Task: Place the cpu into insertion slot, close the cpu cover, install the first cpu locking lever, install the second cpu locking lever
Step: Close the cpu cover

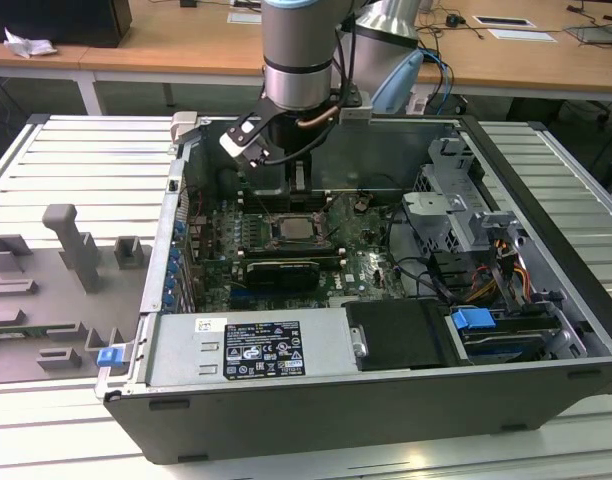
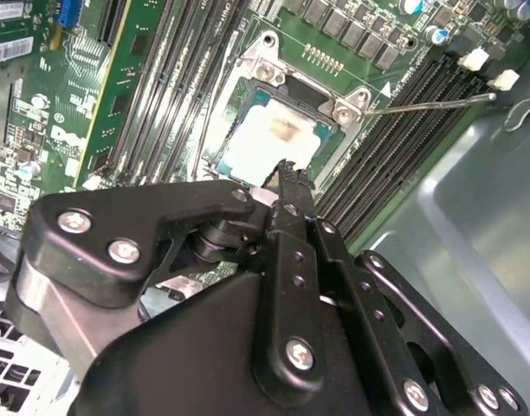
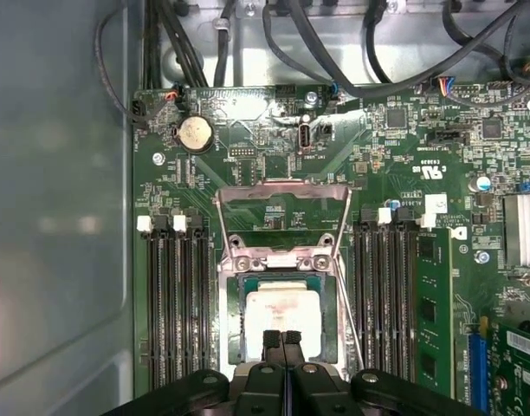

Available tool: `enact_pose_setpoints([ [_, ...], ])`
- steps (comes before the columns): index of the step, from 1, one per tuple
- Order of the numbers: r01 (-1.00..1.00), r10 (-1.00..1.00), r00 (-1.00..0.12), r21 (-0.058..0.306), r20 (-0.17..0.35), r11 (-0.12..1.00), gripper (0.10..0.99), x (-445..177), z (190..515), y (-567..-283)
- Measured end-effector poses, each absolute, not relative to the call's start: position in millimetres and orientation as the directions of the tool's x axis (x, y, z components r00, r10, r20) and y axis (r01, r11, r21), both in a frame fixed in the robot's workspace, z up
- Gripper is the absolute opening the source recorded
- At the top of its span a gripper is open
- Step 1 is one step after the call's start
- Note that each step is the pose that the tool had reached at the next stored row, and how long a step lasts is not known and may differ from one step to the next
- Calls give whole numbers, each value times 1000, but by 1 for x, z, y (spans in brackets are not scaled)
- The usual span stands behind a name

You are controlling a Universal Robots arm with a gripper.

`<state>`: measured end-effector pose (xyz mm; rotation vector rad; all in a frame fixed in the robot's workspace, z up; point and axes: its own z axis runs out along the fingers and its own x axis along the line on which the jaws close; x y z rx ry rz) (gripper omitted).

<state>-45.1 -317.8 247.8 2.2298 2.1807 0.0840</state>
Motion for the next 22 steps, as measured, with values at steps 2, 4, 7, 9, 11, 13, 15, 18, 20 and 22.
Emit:
enact_pose_setpoints([
  [2, 998, 999, 22, 53, 23, -23, 106, -45, 257, -318],
  [4, 998, 999, 22, 53, 23, -23, 106, -45, 263, -318],
  [7, 998, 999, 22, 52, 23, -23, 106, -45, 269, -318],
  [9, 998, 999, 22, 51, 23, -23, 106, -45, 271, -318],
  [11, 998, 999, 22, 51, 24, -23, 106, -45, 273, -318],
  [13, 998, 999, 22, 51, 24, -23, 106, -45, 276, -318],
  [15, 998, 999, 22, 51, 24, -23, 106, -45, 282, -318],
  [18, 998, 999, 22, 51, 24, -23, 106, -46, 296, -318],
  [20, 998, 999, 22, 51, 24, -23, 106, -48, 304, -318],
  [22, 998, 999, 22, 51, 24, -23, 106, -48, 315, -318],
])
